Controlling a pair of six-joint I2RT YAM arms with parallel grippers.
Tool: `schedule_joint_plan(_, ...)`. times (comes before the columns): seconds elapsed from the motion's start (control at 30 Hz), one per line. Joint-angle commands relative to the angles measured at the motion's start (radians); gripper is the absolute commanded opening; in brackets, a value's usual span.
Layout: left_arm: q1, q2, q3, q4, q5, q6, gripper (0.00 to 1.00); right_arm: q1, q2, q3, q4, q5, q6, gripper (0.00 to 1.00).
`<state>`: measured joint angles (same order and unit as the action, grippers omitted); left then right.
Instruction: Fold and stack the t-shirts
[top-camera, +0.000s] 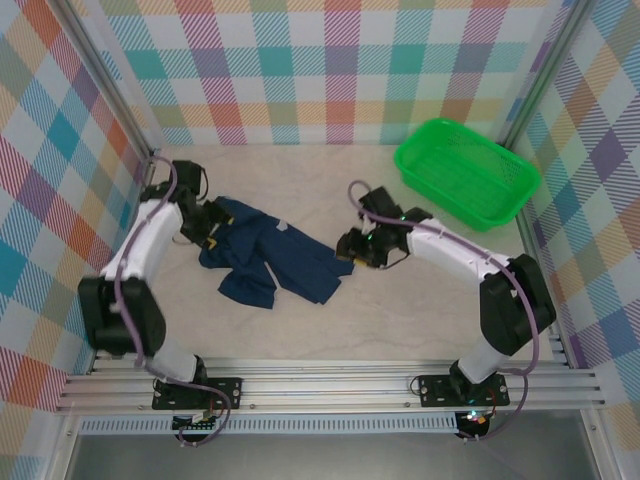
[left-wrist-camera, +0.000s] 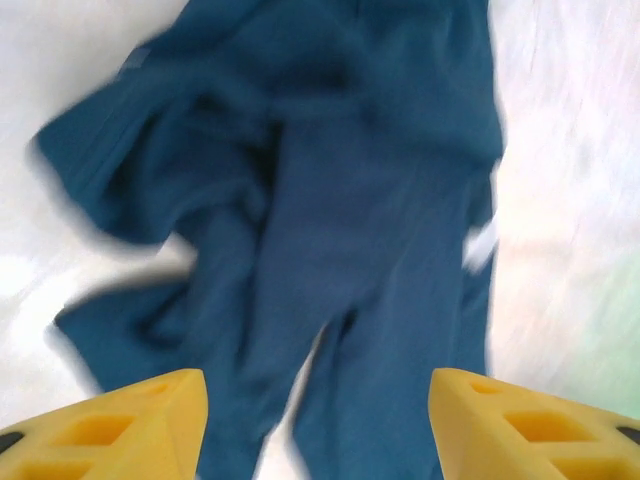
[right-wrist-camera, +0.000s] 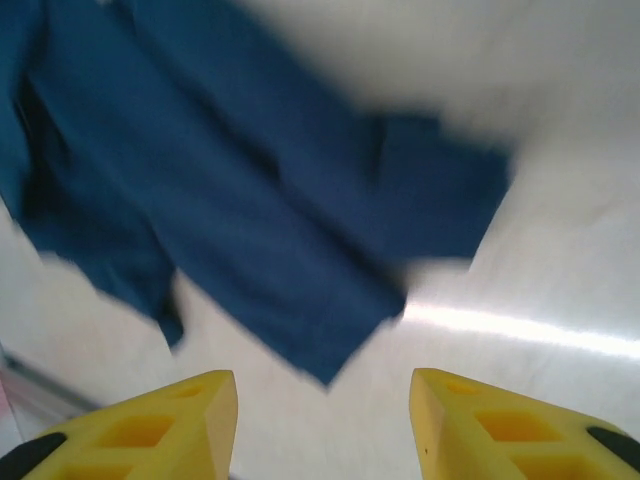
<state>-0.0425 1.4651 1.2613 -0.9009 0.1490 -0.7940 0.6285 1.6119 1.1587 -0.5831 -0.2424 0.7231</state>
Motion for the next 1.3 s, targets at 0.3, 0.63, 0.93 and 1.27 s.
schedule_joint_plan(0.3,-0.021,-0.146,-0.511,0.168,0.113,0.006,0.60,0.115,0.207,0.019,0.024,-0.088,-0.010,0.54)
schedule_joint_plan(0.63,0.014,0.045,-0.455,0.348,0.026,0.075,0.12,0.107,0.323,0.099,0.045,-0.028,0.051,0.31)
schedule_joint_plan(0.93,0.036,-0.146,-0.378,0.218,-0.142,0.082,0.00,0.005,0.199,0.126,0.021,0.056,0.032,0.00)
schedule_joint_plan(1.27,0.034,-0.440,-0.367,-0.044,-0.301,-0.062,0.00,0.099,0.182,0.214,-0.128,0.143,-0.196,0.19)
